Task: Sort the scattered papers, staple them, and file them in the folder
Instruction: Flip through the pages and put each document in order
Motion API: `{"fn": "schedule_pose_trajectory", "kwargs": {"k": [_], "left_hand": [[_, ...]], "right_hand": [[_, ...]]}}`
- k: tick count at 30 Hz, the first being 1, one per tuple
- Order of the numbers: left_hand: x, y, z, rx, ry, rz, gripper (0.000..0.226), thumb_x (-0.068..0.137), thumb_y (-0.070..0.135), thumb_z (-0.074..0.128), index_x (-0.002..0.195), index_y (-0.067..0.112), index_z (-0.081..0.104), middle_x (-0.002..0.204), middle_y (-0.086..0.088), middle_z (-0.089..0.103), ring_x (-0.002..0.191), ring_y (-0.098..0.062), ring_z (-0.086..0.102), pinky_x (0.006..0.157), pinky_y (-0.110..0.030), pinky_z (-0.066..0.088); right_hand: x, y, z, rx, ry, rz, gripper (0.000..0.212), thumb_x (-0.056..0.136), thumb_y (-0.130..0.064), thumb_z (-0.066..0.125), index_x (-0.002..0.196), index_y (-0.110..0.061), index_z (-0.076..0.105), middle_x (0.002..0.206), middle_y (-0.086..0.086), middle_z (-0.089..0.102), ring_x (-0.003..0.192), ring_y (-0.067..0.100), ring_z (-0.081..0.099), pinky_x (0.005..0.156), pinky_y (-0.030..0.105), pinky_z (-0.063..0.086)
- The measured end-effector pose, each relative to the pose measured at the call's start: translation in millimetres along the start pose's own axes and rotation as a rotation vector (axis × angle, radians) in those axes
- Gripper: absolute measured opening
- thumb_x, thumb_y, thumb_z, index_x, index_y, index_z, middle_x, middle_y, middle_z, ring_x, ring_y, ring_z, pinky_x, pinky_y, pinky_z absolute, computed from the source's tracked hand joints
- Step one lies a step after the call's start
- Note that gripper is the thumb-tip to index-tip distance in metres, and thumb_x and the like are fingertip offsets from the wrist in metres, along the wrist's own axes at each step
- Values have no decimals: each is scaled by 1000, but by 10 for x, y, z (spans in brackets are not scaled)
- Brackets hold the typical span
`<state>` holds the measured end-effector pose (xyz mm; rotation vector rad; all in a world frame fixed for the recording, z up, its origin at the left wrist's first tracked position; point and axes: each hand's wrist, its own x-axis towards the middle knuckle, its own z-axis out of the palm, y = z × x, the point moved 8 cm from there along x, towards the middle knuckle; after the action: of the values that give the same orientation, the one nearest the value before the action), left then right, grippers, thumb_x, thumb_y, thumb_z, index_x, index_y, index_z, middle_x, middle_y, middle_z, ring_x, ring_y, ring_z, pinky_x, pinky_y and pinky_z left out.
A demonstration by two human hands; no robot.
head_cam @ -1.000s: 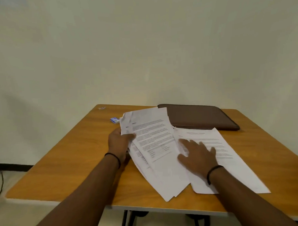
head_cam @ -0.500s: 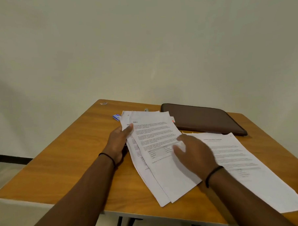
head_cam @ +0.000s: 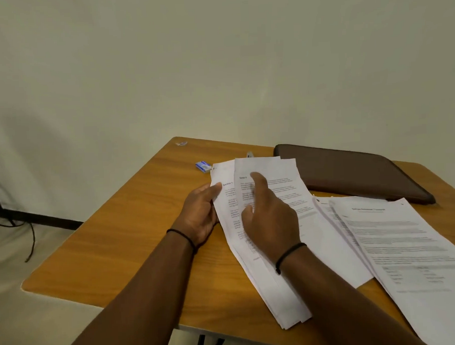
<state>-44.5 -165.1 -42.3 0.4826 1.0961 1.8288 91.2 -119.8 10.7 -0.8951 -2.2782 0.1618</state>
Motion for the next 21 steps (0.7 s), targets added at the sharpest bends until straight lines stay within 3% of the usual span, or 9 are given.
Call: {"fn": "schedule_pose_trajectory", "kwargs": {"k": [5,10,13,15,18,21], "left_hand": [[9,-52,56,-13,-27,-25,20,103,10,47,118,5,61,106,-15,75,92,-27,73,68,-36,62],[-11,-50,71,-25,-46,-15,18,103,8,47,113,7,62,103,-13,75,88,-26,73,72,-35,63],[-18,-47,74,-37,-46,-6,18,102,8,47,113,7,62,105,-14,75,89,-26,73,76,-37,61],[-24,-53,98,-51,-43,-3,18,102,8,47,112,7,62,105,-14,75,88,-26,74,74,-37,62],[-38,-57,130,-68,-38,-12,17,102,7,48,113,7,61,107,-15,74,89,-26,74,69,-36,63],[-49,-48,96,-64,-26,-6,18,101,7,49,115,9,61,111,-16,73,95,-28,72,74,-39,61]], "right_hand": [[-28,71,58,28,-16,61,68,88,-61,58,141,-27,32,125,-2,60,102,18,64,78,32,57],[-30,66,58,9,67,64,23,94,-43,59,102,-21,59,102,-3,65,82,13,61,64,23,45],[-35,38,30,44,100,78,17,93,-35,61,87,-20,59,92,-2,66,71,14,59,59,26,52],[-45,125,-25,140,122,137,19,93,-31,61,80,-20,52,85,-5,64,63,13,56,54,23,48],[-76,347,-122,284,178,270,17,94,-22,61,89,-20,44,76,-11,55,57,8,53,50,14,37],[-81,435,-172,341,224,315,23,94,-12,59,109,-22,44,75,-8,56,61,11,59,53,14,44]]}}
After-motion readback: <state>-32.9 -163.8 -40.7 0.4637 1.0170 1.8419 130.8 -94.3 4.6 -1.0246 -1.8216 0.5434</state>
